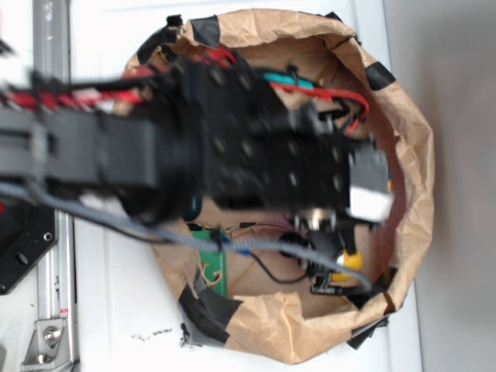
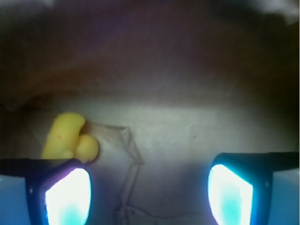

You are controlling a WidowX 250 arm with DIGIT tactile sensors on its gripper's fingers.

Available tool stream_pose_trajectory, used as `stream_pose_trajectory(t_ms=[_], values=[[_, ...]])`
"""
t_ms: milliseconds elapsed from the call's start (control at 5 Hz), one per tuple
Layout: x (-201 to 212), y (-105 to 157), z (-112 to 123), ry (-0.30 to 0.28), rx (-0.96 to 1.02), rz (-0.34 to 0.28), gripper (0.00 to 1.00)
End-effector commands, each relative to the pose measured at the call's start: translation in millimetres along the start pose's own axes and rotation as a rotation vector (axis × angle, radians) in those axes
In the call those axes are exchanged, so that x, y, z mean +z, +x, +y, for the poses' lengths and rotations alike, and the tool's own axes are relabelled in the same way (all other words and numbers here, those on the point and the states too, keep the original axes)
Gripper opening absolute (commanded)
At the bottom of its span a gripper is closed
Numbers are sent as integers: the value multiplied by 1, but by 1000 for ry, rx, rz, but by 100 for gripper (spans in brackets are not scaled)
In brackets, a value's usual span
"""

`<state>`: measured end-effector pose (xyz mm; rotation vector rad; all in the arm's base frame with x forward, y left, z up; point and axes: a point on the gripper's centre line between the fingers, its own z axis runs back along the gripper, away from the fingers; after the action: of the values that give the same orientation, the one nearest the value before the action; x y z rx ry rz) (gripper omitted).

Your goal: Grab the yellow duck.

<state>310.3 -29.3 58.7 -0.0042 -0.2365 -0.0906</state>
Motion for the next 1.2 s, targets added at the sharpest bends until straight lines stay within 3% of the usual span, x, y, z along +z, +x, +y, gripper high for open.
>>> stream_pose_trajectory(t_ms=[0,200,400,1000], values=[[3,28,-29,-49,-41,-142,100],[10,31,-35,-77,-54,-224,100],[14,35,-38,-108,-59,-249,100],[-29,37,-60,-116,-139,-170,100]])
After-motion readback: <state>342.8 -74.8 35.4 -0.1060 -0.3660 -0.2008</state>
